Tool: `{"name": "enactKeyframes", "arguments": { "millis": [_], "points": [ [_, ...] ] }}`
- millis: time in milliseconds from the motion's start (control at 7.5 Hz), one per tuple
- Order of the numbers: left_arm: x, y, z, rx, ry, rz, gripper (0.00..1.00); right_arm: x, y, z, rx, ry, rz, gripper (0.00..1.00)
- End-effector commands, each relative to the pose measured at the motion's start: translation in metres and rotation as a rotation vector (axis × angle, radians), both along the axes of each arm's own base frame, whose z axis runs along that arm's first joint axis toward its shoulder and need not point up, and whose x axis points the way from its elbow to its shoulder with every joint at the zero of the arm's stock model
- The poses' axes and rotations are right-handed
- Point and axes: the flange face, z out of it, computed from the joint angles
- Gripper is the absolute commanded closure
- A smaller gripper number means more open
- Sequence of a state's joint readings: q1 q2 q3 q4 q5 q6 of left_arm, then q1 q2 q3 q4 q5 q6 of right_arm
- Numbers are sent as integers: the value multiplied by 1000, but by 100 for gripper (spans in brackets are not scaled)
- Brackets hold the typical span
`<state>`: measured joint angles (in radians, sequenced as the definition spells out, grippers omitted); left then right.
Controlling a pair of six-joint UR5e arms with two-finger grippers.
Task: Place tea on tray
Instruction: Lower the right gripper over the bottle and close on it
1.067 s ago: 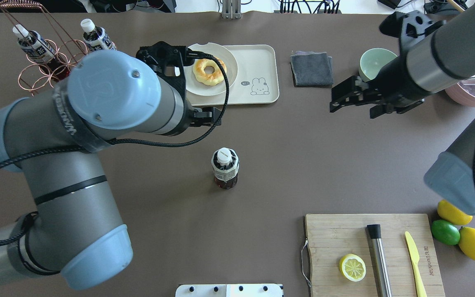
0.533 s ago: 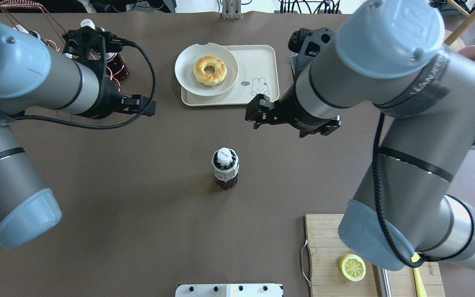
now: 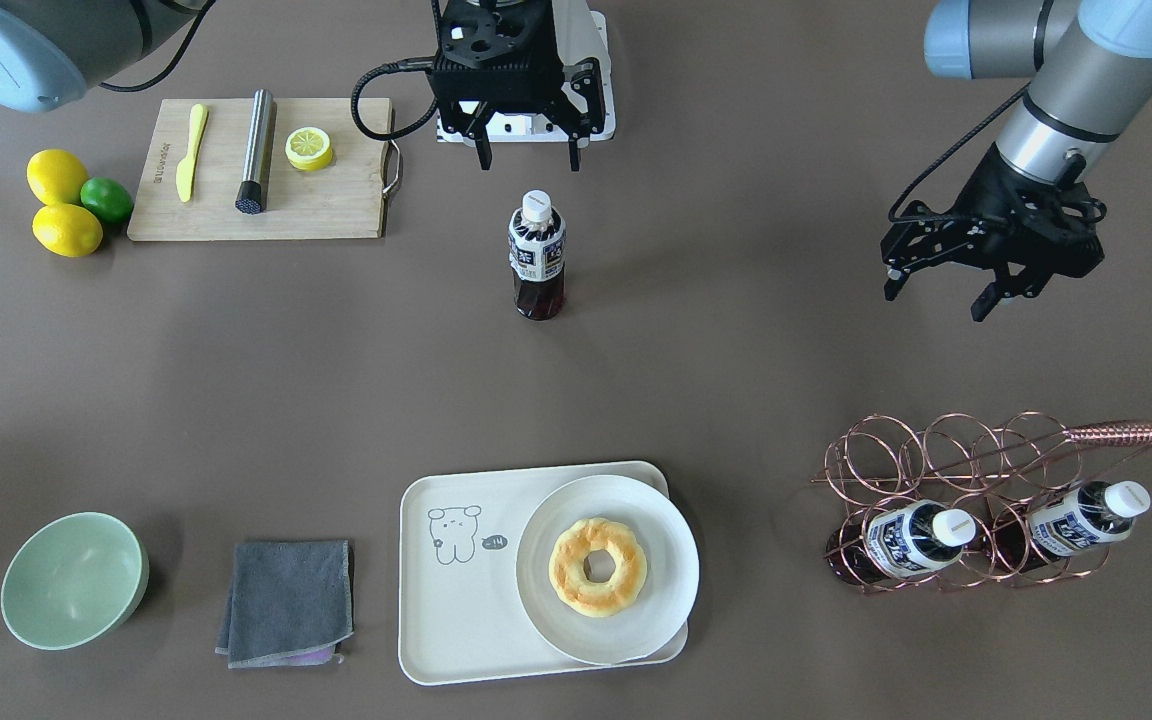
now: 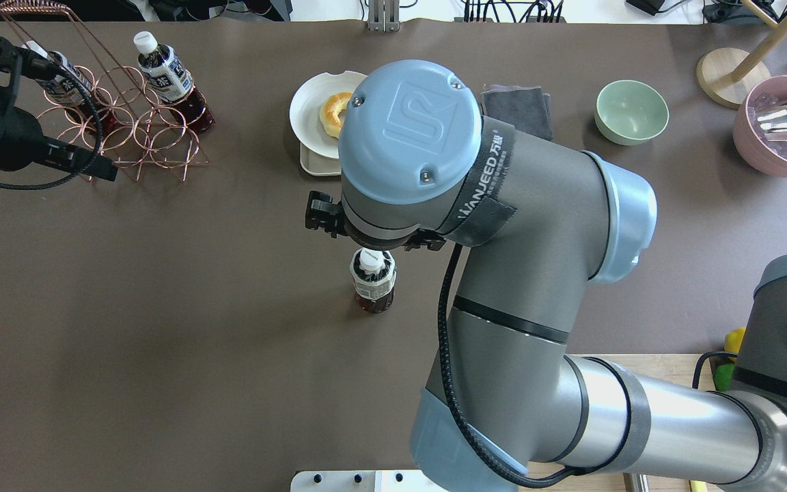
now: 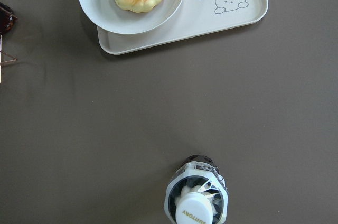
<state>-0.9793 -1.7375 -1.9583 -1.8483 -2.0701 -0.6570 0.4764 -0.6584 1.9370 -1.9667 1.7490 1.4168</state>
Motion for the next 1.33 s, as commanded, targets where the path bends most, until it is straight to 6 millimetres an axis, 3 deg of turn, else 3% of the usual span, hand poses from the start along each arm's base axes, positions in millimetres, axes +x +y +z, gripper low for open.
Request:
{"name": "enactKeyframes", "arguments": {
  "millis": [0, 667, 800, 933, 1067, 1200],
  "points": [
    [-16, -7, 22, 10, 0, 17, 3, -29, -10, 14, 105, 103, -60, 14],
    [-10, -14, 23, 6, -2, 22, 3, -54, -17, 35, 138, 133, -107, 18],
    [-8, -17, 23, 6, -3, 23, 3, -55, -16, 34, 140, 132, -111, 25],
    [-7, -20, 24, 4, -3, 22, 3, -56, -13, 34, 141, 132, -117, 41],
    [-7, -20, 24, 3, -3, 21, 3, -54, -11, 31, 141, 124, -114, 64],
    [-7, -20, 24, 3, -3, 21, 3, -56, -9, 34, 138, 128, -118, 66]
  ]
}}
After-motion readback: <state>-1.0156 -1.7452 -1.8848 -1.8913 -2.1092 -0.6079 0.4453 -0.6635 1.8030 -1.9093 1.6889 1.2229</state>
